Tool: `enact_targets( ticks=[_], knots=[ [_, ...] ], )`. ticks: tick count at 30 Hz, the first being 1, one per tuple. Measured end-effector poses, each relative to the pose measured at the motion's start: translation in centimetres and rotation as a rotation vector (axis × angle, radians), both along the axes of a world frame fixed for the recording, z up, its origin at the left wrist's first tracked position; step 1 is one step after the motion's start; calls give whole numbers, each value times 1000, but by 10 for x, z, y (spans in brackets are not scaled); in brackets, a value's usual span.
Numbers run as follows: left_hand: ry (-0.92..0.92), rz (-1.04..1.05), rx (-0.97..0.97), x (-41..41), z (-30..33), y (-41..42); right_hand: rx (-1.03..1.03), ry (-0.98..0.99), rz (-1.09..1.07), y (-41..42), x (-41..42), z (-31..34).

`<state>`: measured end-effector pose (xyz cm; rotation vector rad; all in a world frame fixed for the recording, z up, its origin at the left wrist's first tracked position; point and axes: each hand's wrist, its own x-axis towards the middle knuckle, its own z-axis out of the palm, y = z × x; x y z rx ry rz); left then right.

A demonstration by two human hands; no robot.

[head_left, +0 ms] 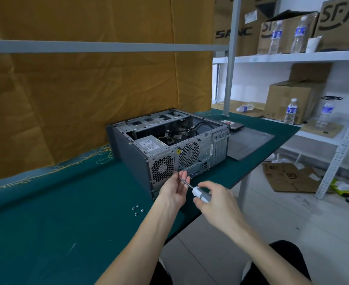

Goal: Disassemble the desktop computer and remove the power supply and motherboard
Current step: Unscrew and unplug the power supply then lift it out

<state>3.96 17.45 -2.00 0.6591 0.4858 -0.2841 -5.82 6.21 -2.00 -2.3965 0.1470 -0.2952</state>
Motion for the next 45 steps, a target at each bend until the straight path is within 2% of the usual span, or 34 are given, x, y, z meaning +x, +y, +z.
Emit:
enact_targets(
  ticks=[3,4,5,6,7,9,10,11,18,23,28,30,36,39,45],
  knots=[
    [-17,7,-29,-1,-1,1,655,383,24,-7,7,10],
    [-27,9,-31,-1,-1,1,749,465,53,-9,7,12],
    [-35,11,-24,0,-2,1,741,492,81,-11,8,13],
    [-39,10,-4,0,-2,1,648,461,101,-10,8,12],
    [-40,5,23,1,-2,0,457,377,104,-8,7,12],
    [-35,-1,80,0,-2,0,-68,119,29,-2,4,11],
    [-26,3,94,0,-1,0,-266,11,-20,1,3,9],
    [-16,10,95,0,-1,0,-370,-63,-57,3,2,8],
    [-21,24,103,-8,0,-2,-571,-282,-35,-8,1,-17],
    [-129,-38,196,-24,2,14,-420,-486,35,-30,-2,-39],
    [-249,-69,309,-41,-5,56,-341,-519,192,-30,-2,-47],
    [-282,-13,411,-47,-11,83,-349,-531,227,-23,-1,-48],
    [-434,240,1070,-70,-34,153,-244,-458,287,14,11,-48],
    [-464,231,1349,-79,-47,165,-280,-387,332,34,20,-47],
    [-487,66,1716,-72,-52,165,-345,-227,302,54,38,-46]
  ],
)
